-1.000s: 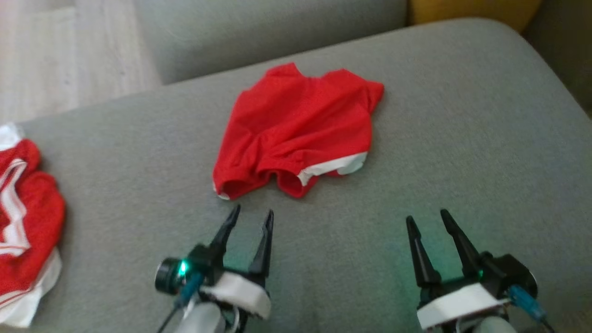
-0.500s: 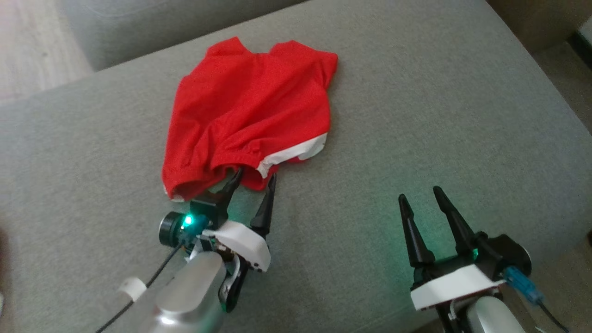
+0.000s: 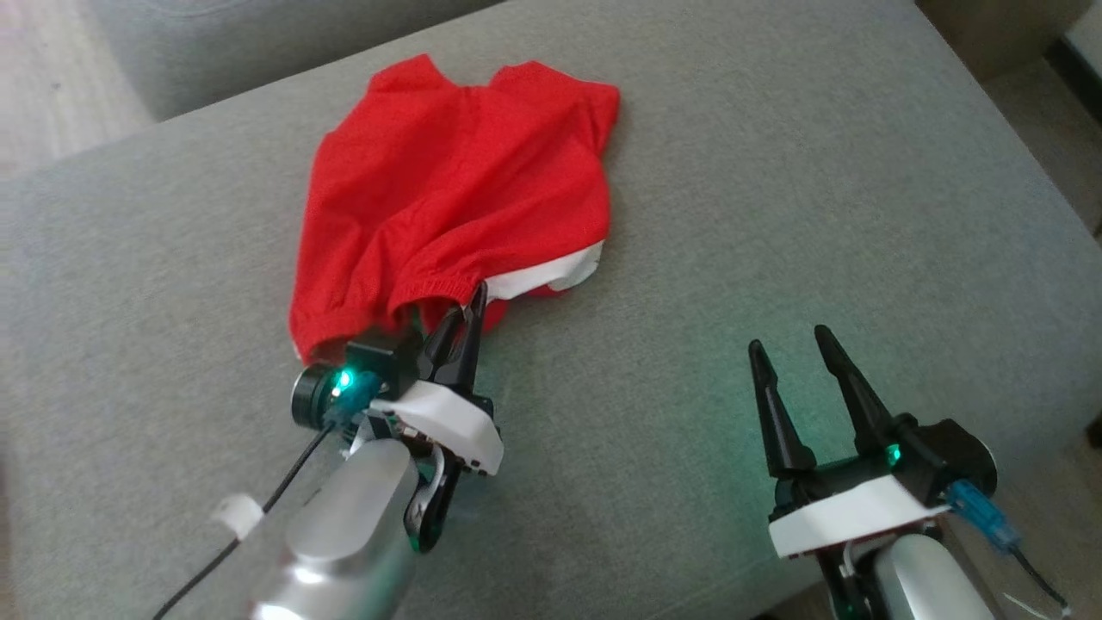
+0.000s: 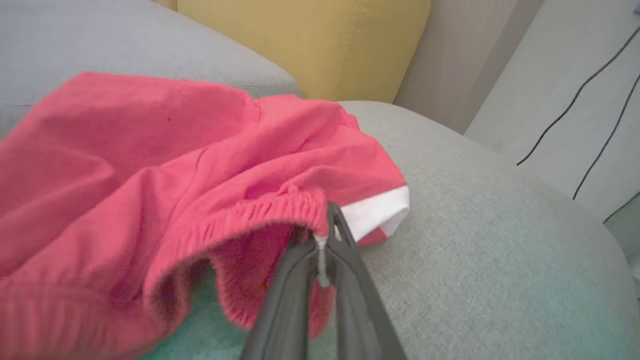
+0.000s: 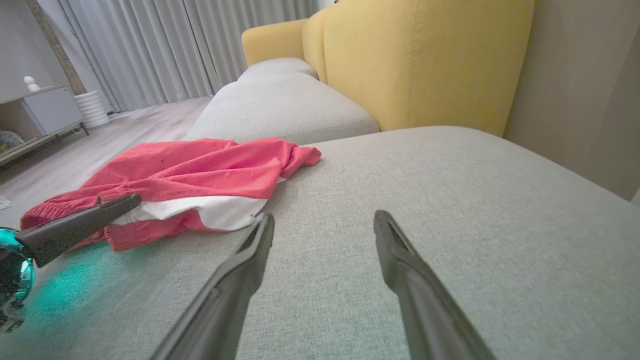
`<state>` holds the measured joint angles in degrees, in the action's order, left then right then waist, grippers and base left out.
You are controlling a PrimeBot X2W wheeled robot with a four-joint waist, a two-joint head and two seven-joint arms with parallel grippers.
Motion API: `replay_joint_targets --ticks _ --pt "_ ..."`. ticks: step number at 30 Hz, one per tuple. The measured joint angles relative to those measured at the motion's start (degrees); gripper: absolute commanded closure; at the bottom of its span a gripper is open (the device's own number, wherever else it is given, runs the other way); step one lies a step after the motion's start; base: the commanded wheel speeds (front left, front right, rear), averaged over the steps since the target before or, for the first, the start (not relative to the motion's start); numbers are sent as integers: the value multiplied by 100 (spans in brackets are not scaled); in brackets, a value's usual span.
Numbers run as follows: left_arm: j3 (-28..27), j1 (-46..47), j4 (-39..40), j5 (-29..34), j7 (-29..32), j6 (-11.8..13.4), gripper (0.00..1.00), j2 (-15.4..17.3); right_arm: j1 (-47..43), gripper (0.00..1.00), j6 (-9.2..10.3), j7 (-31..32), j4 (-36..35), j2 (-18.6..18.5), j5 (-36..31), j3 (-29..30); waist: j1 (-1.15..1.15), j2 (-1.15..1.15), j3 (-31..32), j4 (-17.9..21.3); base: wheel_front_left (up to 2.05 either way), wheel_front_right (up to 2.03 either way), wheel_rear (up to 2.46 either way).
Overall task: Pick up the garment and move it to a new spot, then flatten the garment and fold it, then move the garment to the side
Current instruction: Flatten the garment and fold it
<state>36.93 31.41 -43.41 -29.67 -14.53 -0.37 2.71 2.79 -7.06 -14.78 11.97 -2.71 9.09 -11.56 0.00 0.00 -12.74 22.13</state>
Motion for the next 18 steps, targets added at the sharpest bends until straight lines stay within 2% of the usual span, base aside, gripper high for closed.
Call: replay_joint_targets --ticks 7,11,18 --pt "-471 -704 791 144 0 -124 100 15 -60 0 0 0 5 1 -1 109 0 0 196 -377 0 0 0" --pt "-797 -1346 1512 151 0 -216 100 105 -315 0 0 0 45 0 -5 148 0 0 407 -833 0 0 0" --pt "-1127 -1969 2207 243 0 -92 100 692 -400 0 0 0 126 0 -14 155 -1 0 736 -1567 0 0 0"
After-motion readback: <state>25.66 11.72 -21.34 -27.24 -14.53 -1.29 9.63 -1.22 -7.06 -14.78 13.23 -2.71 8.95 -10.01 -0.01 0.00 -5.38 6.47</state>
